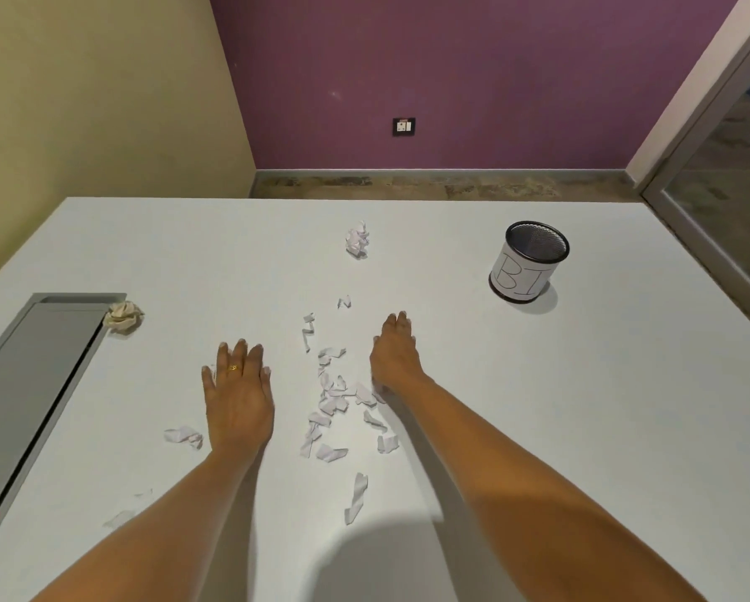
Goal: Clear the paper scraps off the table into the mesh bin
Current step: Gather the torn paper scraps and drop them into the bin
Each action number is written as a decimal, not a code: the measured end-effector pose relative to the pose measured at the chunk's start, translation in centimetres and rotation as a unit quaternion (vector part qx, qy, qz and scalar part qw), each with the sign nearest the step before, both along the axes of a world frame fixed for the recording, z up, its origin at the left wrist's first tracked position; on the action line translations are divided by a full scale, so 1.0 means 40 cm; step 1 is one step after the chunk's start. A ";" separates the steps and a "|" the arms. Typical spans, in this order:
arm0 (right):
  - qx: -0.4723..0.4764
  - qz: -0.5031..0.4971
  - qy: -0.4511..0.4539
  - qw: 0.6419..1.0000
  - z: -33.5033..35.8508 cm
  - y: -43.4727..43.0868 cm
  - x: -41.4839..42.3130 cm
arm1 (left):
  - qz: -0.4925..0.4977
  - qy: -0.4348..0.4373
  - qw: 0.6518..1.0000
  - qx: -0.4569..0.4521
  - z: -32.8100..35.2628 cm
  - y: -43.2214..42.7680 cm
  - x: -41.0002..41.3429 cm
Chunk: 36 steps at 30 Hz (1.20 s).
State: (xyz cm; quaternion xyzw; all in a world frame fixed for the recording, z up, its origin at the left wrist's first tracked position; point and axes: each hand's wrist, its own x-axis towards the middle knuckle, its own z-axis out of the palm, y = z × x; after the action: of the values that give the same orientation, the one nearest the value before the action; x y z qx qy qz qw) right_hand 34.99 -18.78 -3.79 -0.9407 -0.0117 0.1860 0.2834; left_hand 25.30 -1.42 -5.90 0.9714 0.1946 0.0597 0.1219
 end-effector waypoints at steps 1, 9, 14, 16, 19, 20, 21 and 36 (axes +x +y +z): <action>0.002 0.003 -0.001 1.000 0.001 0.014 0.013 | -0.001 -0.001 1.000 -0.004 -0.006 0.000 0.003; 0.025 0.106 -0.034 0.993 0.008 0.105 0.087 | 0.014 -0.029 0.999 -0.015 -0.029 0.000 0.009; -0.054 0.197 -0.137 0.969 -0.009 0.093 0.077 | 0.013 -0.025 1.000 -0.011 -0.031 0.001 0.009; -0.060 0.180 -0.171 0.967 -0.006 0.073 0.067 | 0.011 -0.021 1.000 -0.007 -0.029 0.000 0.008; -0.096 0.181 -0.207 0.957 0.011 0.035 0.050 | 0.008 -0.020 1.000 -0.006 -0.028 -0.001 0.007; -0.105 0.185 -0.213 0.954 0.012 0.023 0.044 | 0.009 -0.019 1.000 -0.004 -0.028 -0.001 0.007; -0.109 0.182 -0.217 0.953 0.012 0.010 0.037 | 0.010 -0.019 1.000 -0.004 -0.028 -0.001 0.007; 0.066 -0.037 -0.247 0.966 0.136 -0.233 0.144 | 0.004 -0.022 1.000 -0.005 -0.019 -0.005 0.006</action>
State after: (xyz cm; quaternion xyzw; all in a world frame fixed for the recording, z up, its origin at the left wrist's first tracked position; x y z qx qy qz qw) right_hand 40.74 -28.09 1.64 -0.9364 -0.0588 -0.0643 0.3399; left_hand 25.53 -1.63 -6.66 0.9684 0.1965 0.0805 0.1306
